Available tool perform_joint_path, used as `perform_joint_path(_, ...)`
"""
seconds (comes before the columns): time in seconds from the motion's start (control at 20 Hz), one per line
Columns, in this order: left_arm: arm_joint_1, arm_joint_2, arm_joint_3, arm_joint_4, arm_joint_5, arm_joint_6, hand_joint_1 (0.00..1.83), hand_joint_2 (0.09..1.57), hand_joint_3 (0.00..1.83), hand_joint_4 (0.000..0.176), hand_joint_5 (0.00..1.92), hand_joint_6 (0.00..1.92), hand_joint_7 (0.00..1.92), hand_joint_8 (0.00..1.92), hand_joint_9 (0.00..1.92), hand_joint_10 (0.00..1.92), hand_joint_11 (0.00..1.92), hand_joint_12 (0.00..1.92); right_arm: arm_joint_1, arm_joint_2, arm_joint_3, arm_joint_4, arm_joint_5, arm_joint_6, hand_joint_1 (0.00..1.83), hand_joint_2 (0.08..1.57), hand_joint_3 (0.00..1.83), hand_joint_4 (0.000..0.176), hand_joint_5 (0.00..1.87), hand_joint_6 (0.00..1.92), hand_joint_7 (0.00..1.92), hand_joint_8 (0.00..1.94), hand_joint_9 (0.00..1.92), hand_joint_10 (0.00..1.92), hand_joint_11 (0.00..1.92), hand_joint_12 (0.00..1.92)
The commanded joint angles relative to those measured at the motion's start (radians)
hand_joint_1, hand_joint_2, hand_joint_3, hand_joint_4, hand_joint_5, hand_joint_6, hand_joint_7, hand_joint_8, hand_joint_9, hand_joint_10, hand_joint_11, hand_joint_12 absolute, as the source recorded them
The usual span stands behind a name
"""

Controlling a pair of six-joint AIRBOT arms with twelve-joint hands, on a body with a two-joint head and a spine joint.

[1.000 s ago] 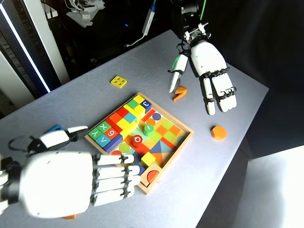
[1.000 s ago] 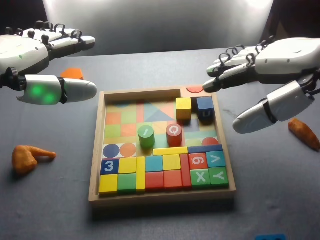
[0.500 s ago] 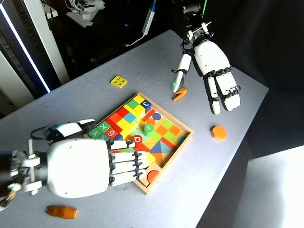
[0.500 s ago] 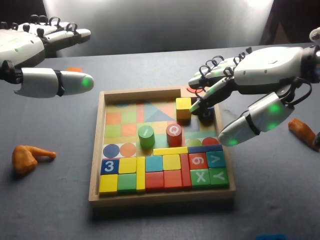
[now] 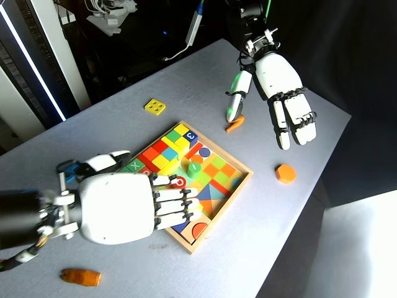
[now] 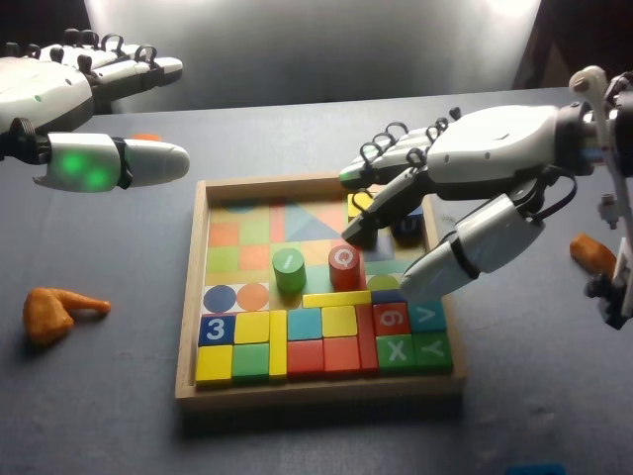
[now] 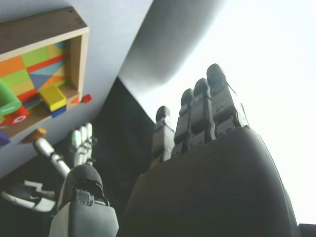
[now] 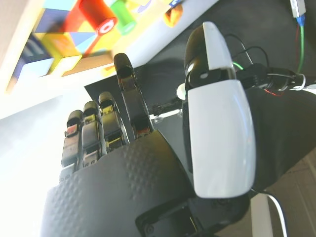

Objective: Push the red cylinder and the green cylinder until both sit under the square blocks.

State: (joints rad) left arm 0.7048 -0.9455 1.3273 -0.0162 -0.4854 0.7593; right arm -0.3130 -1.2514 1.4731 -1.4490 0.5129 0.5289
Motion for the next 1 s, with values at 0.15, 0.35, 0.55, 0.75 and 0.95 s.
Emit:
perform_joint_path(0.15, -0.018, -0.002, 0.012, -0.016, -0.107, 0.001, 0.0, 1.05, 0.0, 0.176, 0.07, 0.0, 0.01, 0.0, 0.0, 0.0, 0.0, 0.18, 0.002, -0.009, 0.01, 0.049, 0.033, 0.012, 0.19, 1.0, 0.0, 0.176, 0.46, 0.0, 0.0, 0.0, 0.0, 0.0, 0.0, 0.0)
perform_joint_path(0.35, -0.02, -0.004, 0.014, -0.016, -0.101, 0.006, 0.0, 1.04, 0.0, 0.176, 0.06, 0.0, 0.0, 0.0, 0.0, 0.0, 0.0, 0.1, -0.003, -0.029, 0.023, 0.048, 0.032, 0.012, 0.17, 1.0, 0.0, 0.176, 0.44, 0.0, 0.0, 0.0, 0.0, 0.0, 0.0, 0.0)
perform_joint_path(0.55, -0.022, -0.009, 0.017, -0.015, -0.098, 0.007, 0.0, 1.04, 0.0, 0.176, 0.05, 0.0, 0.0, 0.0, 0.0, 0.0, 0.0, 0.16, -0.007, -0.055, 0.042, -0.003, 0.029, 0.05, 0.19, 1.0, 0.0, 0.176, 0.45, 0.0, 0.01, 0.0, 0.0, 0.0, 0.0, 0.0)
perform_joint_path(0.75, -0.024, -0.012, 0.018, -0.015, -0.095, 0.009, 0.0, 1.04, 0.0, 0.176, 0.05, 0.0, 0.0, 0.0, 0.0, 0.0, 0.0, 0.16, -0.012, -0.063, 0.047, -0.006, 0.025, 0.053, 0.21, 1.0, 0.0, 0.176, 0.46, 0.01, 0.01, 0.0, 0.0, 0.0, 0.0, 0.0)
perform_joint_path(0.95, -0.025, -0.014, 0.019, -0.015, -0.094, 0.009, 0.0, 1.03, 0.0, 0.168, 0.03, 0.0, 0.0, 0.0, 0.0, 0.0, 0.0, 0.12, -0.011, -0.065, 0.052, -0.006, 0.018, 0.053, 0.21, 1.0, 0.0, 0.176, 0.45, 0.0, 0.01, 0.0, 0.0, 0.0, 0.0, 0.0)
